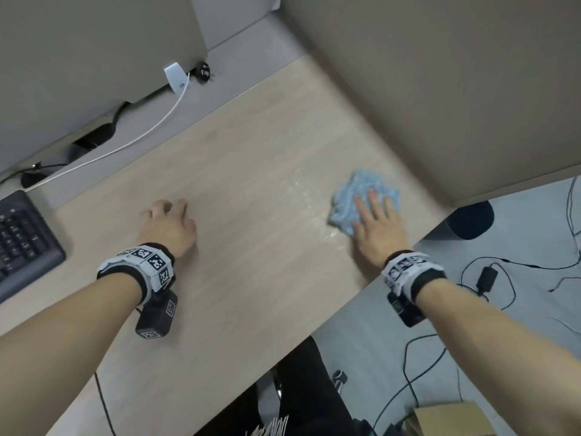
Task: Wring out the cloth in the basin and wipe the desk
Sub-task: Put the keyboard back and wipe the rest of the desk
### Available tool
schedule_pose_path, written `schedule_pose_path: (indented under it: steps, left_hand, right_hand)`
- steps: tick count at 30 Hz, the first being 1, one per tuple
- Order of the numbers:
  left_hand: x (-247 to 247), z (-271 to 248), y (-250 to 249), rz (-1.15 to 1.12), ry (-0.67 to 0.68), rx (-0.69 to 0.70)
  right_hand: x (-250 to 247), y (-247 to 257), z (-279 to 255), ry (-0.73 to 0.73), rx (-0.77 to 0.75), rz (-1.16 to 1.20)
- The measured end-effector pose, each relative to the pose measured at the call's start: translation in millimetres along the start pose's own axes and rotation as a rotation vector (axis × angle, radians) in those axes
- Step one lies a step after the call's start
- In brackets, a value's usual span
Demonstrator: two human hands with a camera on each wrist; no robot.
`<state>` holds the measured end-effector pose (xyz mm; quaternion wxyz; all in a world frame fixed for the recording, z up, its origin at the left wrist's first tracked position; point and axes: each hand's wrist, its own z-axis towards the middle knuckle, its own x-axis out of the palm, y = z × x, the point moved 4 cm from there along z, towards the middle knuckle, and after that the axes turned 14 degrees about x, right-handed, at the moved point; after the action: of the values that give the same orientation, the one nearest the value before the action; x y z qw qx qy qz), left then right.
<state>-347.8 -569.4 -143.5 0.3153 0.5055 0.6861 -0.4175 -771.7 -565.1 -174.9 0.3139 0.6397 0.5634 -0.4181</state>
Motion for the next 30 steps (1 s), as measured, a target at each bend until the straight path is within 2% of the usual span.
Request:
schedule_pose_path:
  steps: [3,5,6,8,11,13,15,17,21,23,25,27,30]
  left_hand:
    - [-2,-16,18,-0.086,-0.074,0.053]
    - [2,-35,31,-0.108,-0.091,0.065]
    - [5,-46,41,-0.103,-0.095,0.071]
    - [9,-64,61,-0.064,-0.086,0.077]
    - [8,-80,92,-0.046,-0.056,0.014]
    - [4,-87,109,-0.060,-0.054,-0.018]
    - [3,-95,124,-0.061,-0.055,-0.051]
    - [3,-103,133,-0.048,-0.045,-0.074]
    - [5,-115,145,-0.060,-0.018,-0.106]
    - [10,-117,144,-0.050,0.015,-0.102]
    - [10,-116,140,-0.042,0.017,-0.101]
    - [7,-114,136,-0.051,-0.004,-0.115]
    - [6,-114,132,-0.055,0.001,-0.135]
  right_hand:
    - [-5,-2,8,-0.001,0.225,0.097]
    - [-12,32,1,0.030,0.322,0.176]
    - [-16,61,-7,0.039,0.307,0.190]
    - [-18,124,-30,0.053,0.155,0.150]
    - [5,209,-101,0.089,-0.220,0.002]
    - [25,233,-148,0.114,-0.464,-0.100]
    - [35,223,-160,0.104,-0.575,-0.175]
    - [33,196,-142,0.061,-0.523,-0.184]
    - [3,155,-75,-0.004,-0.189,-0.023]
    - [-11,164,-51,0.011,-0.032,0.038]
    - [-18,195,-49,0.049,0.026,0.035]
    - [-14,238,-75,0.071,-0.132,-0.019]
    - [12,279,-139,0.115,-0.524,-0.143]
